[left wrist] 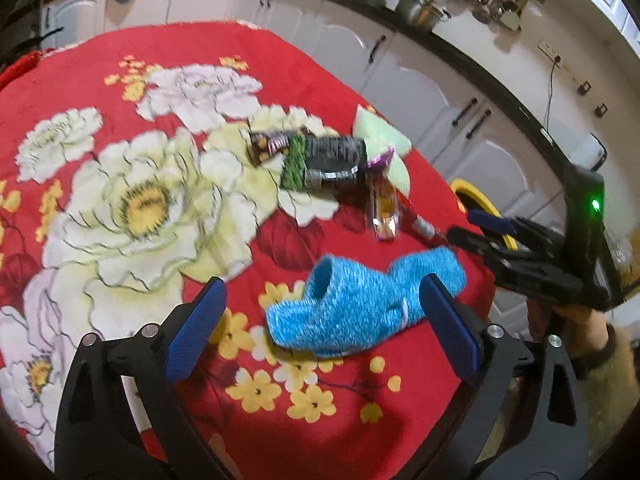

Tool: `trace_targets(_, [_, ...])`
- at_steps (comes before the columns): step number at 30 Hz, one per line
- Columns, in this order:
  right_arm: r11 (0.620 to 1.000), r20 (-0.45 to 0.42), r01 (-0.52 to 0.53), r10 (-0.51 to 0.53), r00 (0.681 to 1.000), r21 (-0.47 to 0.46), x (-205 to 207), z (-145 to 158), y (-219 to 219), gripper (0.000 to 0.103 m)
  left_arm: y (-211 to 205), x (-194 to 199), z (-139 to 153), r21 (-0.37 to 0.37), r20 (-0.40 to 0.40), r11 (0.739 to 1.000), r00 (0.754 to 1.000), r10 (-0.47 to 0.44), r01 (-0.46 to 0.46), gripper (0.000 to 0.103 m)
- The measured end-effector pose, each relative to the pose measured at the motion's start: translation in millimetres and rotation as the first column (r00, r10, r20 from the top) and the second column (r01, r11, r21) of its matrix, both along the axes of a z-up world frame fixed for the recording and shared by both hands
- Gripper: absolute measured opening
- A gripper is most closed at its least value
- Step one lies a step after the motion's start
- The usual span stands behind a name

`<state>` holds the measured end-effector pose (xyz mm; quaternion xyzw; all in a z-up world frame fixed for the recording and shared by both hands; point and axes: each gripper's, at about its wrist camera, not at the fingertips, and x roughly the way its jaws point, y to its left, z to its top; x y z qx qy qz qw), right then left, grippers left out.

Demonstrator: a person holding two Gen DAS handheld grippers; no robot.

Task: Collect trash
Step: 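Grasp the blue sock with the left tool while the right tool grasps the red candy wrapper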

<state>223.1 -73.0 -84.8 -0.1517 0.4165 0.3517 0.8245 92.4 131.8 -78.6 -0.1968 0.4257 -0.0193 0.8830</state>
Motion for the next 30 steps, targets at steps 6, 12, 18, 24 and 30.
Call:
trace_targets(6, [0.998,-0.046,-0.049,0.047,0.998,-0.043,10,-17,12,0.053,0,6,-21,-0.057,-0.050,0.998,0.999,-0.015,0.012,0.088])
trace_targets(12, [0.997,-0.065,-0.074,0.072,0.995,-0.035,8,-28,15,0.035,-3,10,-30,-0.068,-0.059,0.997,0.998,-0.025,0.021,0.079])
trace_targets(18, [0.994,-0.055,-0.107,0.105,0.993,-0.034,-3,-26,16,0.020,-4,10,-31,-0.087,-0.050,0.996,0.998,-0.036,0.032,0.050])
trace_targets(24, [0.995,-0.055,-0.102,0.101,0.993,-0.017,-9,-24,10,0.015,-8,13,-28,-0.068,-0.043,0.995,0.997,-0.069,0.066,0.020])
trace_targets(30, [0.998,-0.050,-0.068,0.068,0.996,0.006,-14,-20,0,0.011,-20,8,-19,-0.023,-0.025,0.993,0.993,-0.113,0.113,0.009])
